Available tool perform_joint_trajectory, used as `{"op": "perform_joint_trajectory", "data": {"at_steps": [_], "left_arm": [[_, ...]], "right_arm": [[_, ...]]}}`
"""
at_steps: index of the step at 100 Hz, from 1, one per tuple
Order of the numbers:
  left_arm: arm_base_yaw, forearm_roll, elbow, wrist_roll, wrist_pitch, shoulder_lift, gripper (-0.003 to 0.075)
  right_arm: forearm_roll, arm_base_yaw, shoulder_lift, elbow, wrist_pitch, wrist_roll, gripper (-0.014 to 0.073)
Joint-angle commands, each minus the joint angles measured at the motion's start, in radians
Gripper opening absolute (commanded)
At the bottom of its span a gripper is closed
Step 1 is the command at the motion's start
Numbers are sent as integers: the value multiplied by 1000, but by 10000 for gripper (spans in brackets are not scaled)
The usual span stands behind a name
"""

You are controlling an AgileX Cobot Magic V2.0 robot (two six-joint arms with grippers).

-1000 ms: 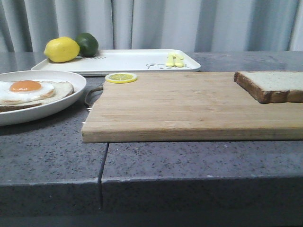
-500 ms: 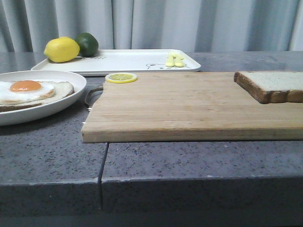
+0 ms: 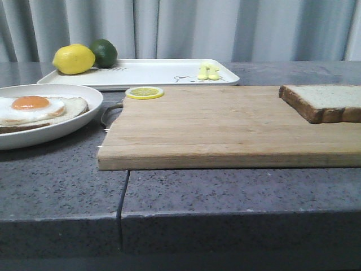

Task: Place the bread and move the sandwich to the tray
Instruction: 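Lift the bread slice off the cutting board with the right gripper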

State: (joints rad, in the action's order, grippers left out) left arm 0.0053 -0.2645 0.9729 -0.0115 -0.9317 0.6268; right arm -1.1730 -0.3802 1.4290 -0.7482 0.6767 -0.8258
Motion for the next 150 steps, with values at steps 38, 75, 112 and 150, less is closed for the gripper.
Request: {"op": "perform_joint_trajectory", "data": {"at_steps": [38,75,112,150], "left_arm": [[1,-23,24,3,73,2,618],[1,-23,24,3,73,2,618],[1,-23,24,3,73,2,618],[1,-23,24,3,73,2,618]], "right_arm": [[-98,-8,52,-32,58,-78,437],[-108,-8,84,-32,111,-78,398],[-108,-8,83,-31,116,-77,-85],[-194,-8,-68,-47,267,-76,-109]]}}
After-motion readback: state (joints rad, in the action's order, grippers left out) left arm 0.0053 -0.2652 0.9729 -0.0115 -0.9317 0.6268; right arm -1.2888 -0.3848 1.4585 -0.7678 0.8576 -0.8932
